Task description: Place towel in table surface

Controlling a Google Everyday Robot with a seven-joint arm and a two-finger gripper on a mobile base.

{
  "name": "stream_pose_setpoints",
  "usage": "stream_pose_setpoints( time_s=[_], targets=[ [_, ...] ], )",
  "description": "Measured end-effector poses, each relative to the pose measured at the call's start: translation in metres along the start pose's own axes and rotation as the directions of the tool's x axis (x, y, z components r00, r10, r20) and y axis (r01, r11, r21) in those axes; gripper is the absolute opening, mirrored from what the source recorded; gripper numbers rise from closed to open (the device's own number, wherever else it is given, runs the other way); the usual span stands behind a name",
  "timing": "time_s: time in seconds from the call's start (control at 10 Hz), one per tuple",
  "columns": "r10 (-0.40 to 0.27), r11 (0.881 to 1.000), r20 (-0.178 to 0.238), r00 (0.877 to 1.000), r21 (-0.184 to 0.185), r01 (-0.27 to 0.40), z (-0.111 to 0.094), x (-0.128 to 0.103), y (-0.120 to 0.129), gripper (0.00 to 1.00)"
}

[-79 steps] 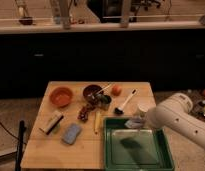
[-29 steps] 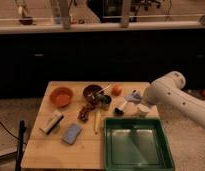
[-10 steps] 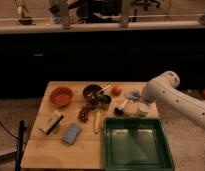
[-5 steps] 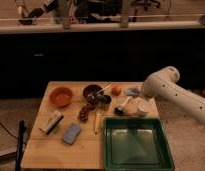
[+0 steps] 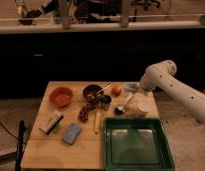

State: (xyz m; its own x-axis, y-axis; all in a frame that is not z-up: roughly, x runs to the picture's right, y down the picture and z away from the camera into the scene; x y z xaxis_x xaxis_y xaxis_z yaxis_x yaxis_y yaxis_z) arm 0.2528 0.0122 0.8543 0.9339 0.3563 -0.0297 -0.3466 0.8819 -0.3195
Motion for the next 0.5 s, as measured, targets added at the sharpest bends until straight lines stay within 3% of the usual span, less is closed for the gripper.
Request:
stream_pose_setpoints(
  time_s=[0.3, 0.5],
  targets=[
    [0.012, 0.999, 0.007, 1.0, -0.038, -0.012, 0.022, 0.005, -0.006, 0.0],
    [-0.002, 0.997, 0.043, 0.999, -0.079, 0.005, 0.034, 0.008, -0.006, 0.0]
  ],
)
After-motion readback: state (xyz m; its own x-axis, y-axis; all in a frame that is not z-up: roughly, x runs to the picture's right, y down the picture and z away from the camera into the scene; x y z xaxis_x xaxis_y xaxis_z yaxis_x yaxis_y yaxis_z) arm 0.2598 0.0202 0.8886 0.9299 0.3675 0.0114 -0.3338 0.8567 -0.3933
